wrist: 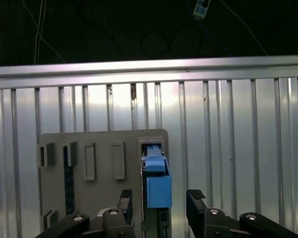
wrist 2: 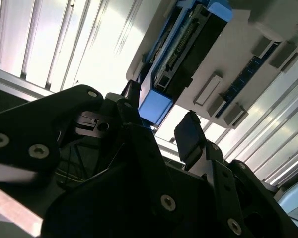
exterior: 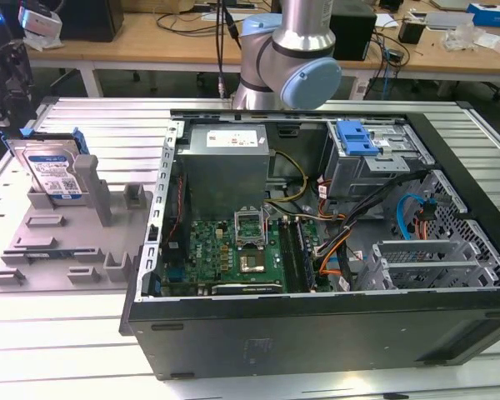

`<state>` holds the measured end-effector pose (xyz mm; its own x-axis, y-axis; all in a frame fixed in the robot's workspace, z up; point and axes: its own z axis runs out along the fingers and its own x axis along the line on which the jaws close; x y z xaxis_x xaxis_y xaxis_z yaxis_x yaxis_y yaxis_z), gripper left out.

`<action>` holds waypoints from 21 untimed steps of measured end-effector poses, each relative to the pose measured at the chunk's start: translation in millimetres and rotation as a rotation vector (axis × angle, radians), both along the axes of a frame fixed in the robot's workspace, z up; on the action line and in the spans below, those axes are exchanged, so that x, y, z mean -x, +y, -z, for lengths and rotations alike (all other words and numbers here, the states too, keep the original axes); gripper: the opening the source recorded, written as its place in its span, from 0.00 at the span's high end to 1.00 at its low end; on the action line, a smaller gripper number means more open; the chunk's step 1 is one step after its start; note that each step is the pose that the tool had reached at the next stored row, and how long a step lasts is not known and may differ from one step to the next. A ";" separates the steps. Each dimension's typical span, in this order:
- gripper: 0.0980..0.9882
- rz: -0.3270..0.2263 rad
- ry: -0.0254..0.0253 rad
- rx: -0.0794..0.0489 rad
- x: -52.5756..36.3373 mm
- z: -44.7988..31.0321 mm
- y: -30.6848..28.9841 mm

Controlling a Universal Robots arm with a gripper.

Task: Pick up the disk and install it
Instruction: 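Pick up the disk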

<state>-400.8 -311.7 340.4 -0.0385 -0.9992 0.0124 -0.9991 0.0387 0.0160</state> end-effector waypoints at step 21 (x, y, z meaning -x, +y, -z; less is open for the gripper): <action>0.48 -0.006 0.0000 0.000 2.0 12.9 0.0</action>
<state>-402.8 -311.7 327.5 -0.0321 -0.9994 0.0125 -0.9993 0.0323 0.0160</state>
